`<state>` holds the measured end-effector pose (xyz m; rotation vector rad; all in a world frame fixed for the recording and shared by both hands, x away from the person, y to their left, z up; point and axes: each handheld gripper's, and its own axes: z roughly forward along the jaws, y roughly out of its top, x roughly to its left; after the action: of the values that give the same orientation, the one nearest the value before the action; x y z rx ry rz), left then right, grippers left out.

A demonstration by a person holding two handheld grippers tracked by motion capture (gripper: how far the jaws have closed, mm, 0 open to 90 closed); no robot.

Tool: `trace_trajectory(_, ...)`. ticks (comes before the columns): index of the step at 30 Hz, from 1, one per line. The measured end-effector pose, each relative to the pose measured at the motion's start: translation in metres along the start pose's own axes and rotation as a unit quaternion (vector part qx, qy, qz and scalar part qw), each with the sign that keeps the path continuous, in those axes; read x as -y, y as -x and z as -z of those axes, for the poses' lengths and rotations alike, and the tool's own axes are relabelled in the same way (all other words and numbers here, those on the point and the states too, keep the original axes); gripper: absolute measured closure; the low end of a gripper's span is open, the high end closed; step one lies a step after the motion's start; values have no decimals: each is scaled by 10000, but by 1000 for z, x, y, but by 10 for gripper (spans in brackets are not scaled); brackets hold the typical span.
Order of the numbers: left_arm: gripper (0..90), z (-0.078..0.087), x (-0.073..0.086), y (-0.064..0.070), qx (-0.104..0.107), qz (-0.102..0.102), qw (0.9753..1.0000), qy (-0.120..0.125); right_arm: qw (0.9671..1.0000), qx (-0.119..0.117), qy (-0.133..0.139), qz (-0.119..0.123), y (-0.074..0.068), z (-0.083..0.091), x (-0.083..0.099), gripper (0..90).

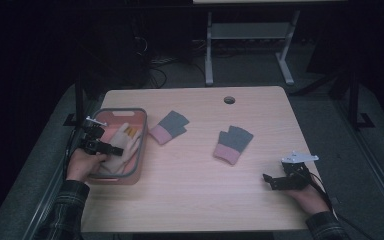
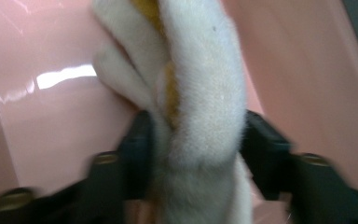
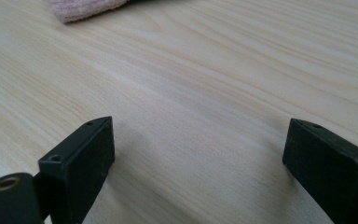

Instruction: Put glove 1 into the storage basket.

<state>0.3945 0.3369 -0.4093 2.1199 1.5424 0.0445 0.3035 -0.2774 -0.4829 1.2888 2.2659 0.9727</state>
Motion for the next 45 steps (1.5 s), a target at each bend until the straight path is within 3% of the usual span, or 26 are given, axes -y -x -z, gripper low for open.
trace_trajectory(4, 247, 2, -1, -1, -181, -44, 9998, 36, 10000, 1, 0, 1, 0, 0, 0, 85)
trace_trajectory(7, 164, 7, 0, -3, -315, -48, 9993, 195, 10000, 0, -1, 1, 0, 0, 0, 85)
trace_trajectory(16, 130, 29, -2, 2, -403, -268, 9975, 517, 10000, 2, 2, -12, 0, 0, 0, 85)
trace_trajectory(21, 128, 42, -6, 12, -314, -481, 9951, 809, 10000, 3, 2, -9, 0, 0, 0, 85)
trace_trajectory(30, 129, 48, -9, 47, -18, -1005, 9884, 1142, 10000, 2, 1, 0, 0, 0, 0, 84)
trace_trajectory(34, 129, 44, -11, 67, 190, -1223, 9840, 1282, 10000, 0, 0, 3, 0, 0, 0, 84)
trace_trajectory(45, 129, 25, -8, 122, 557, -1773, 9732, 1354, 10000, 2, -3, 1, 0, 0, 0, 83)
